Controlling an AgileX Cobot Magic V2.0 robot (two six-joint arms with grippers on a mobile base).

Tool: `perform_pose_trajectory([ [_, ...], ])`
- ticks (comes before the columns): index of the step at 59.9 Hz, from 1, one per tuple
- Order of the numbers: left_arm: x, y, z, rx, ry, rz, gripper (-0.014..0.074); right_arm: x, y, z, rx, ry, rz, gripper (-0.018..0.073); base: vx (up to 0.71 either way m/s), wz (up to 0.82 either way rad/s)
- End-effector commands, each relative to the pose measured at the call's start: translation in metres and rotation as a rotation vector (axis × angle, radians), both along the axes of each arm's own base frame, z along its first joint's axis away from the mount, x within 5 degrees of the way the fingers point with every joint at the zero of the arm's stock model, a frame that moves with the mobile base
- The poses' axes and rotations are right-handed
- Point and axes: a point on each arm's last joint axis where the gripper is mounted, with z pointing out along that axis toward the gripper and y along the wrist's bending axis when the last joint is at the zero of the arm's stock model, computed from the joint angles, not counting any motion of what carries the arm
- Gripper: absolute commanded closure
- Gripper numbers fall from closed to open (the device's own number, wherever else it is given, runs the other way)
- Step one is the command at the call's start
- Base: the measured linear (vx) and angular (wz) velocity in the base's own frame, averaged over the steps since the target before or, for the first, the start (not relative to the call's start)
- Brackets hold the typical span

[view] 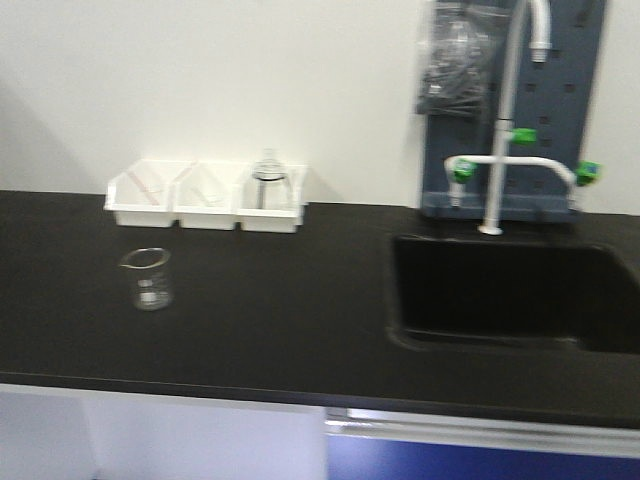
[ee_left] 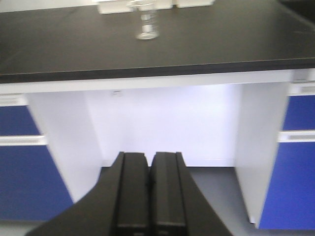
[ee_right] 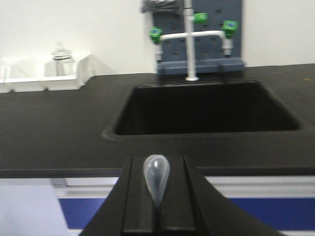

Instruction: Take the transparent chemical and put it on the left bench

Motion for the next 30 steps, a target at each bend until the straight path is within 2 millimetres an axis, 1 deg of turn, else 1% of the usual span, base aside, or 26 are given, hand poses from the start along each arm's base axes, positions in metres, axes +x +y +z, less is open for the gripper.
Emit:
perform_pose_trajectory([
  [1,-0.0015,0.0002,0.0027,-0.014,-0.081,-0.001,0.0600,0.0010,-0.0002,0.0172,-0.003,-0.106,-0.002,0.0559,0.18,0.64],
  [15,-0.0015,0.0002,0.0027,-0.014,-0.081,-0.001,0.0600,0.0010,-0.0002,0.0172,-0.003,-0.106,-0.002,0.0559,0.20,0.56],
  [30,-0.0015,0.0002,0.0027,-0.014,-0.081,-0.001,0.0600,0.0010,-0.0002,0.0172,-0.003,-0.106,-0.002,0.0559,0.24,0.40],
])
